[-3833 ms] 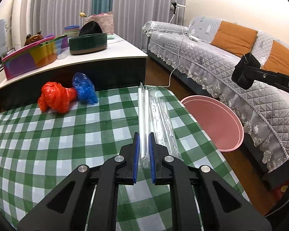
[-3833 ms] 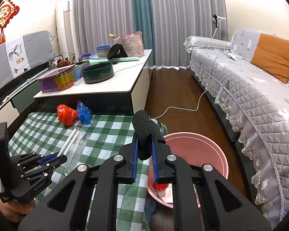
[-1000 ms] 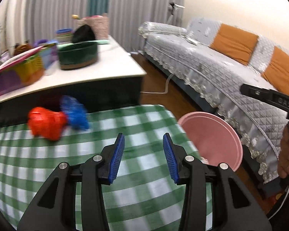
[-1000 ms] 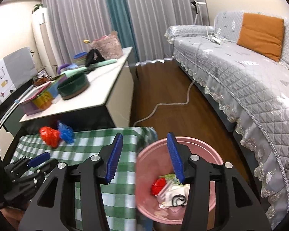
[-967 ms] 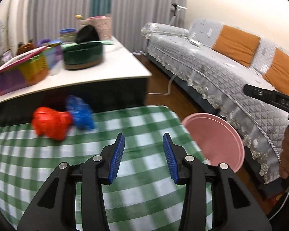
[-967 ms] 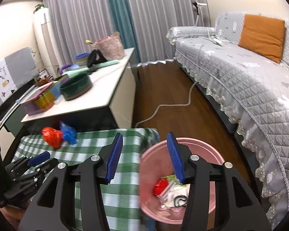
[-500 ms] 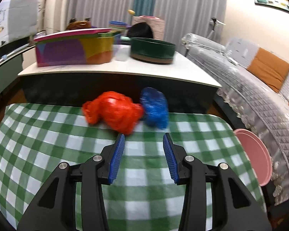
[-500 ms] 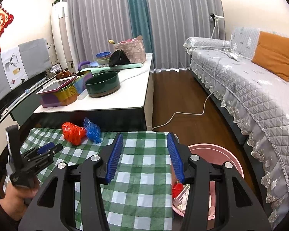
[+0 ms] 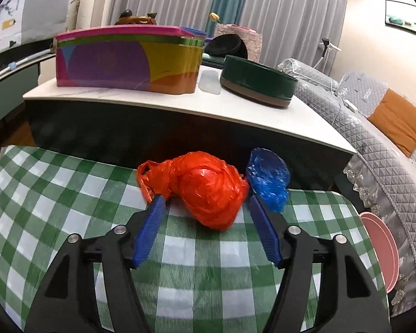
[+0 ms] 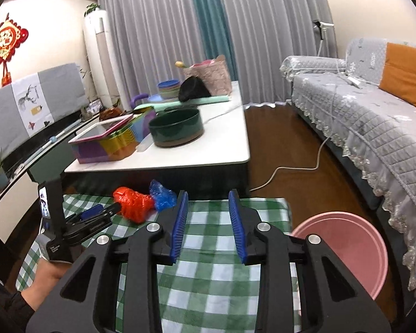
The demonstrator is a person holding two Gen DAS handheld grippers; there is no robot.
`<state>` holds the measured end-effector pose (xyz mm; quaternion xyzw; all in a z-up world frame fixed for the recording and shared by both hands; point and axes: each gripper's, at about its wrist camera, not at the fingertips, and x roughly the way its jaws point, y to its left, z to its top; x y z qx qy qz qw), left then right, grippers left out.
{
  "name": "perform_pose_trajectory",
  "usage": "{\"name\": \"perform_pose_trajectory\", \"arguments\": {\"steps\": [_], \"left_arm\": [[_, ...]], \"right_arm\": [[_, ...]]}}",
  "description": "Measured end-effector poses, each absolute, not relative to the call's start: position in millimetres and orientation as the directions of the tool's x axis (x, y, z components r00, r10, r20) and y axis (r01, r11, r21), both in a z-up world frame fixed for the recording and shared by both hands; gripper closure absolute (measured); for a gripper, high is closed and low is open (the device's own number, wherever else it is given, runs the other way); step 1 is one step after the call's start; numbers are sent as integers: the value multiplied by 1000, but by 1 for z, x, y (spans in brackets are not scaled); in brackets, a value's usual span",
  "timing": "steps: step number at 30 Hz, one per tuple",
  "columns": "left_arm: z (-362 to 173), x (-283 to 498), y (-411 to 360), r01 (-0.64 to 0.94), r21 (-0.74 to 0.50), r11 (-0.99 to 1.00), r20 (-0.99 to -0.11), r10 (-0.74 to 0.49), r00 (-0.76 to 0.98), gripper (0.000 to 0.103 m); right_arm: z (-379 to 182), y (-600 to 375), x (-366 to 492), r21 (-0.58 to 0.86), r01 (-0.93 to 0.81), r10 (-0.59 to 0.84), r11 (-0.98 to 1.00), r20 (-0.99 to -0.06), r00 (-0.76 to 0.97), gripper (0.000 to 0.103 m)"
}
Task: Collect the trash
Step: 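Move both open tools back toward red bag and blue bag, then grasp red plastic bag with left tool while right tool grasps blue plastic bag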
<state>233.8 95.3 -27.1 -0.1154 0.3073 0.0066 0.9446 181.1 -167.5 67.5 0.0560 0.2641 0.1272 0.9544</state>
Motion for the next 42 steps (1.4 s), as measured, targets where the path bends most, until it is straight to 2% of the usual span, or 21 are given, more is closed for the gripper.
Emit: {"name": "perform_pose_trajectory", "arguments": {"steps": [12,16,21,29,30,32,34,36,39,41,42], "left_arm": [[-37,250,95,-61,-191,980,-614,-71,786,40],[-42,256,95,-54,-190,980,-633,-80,770,40],[-45,262,105,-84,-209,974,-646,-73,760,40],[-44,268,120,-115,-225,967,-643,-59,764,40],[-43,268,120,-117,-228,967,-640,-58,766,40],[-42,270,121,-118,-230,966,-642,-59,764,40],[-42,272,120,-120,-230,966,-645,-58,762,39],[-44,274,119,-125,-228,966,-649,-55,758,39],[-43,273,118,-132,-223,966,-652,-47,757,41],[-42,273,118,-136,-232,963,-650,-50,758,59],[-42,273,117,-138,-232,963,-653,-49,756,60]], "right_arm": [[11,-98,238,171,-276,324,946,-569,756,71],[-2,-75,262,174,-299,342,938,-586,734,66],[-14,-52,290,183,-338,377,923,-607,700,52],[-37,-39,323,178,-343,371,922,-658,655,52],[-41,-39,326,179,-344,370,922,-669,644,56],[-46,-37,330,179,-346,369,921,-686,626,69],[-49,-38,331,183,-353,374,918,-698,611,86],[-49,-39,330,176,-362,374,915,-704,604,96],[-45,-46,325,179,-356,373,917,-700,609,98],[-40,-53,322,183,-345,370,920,-694,617,99],[-37,-55,320,182,-341,367,922,-692,622,99]]}}
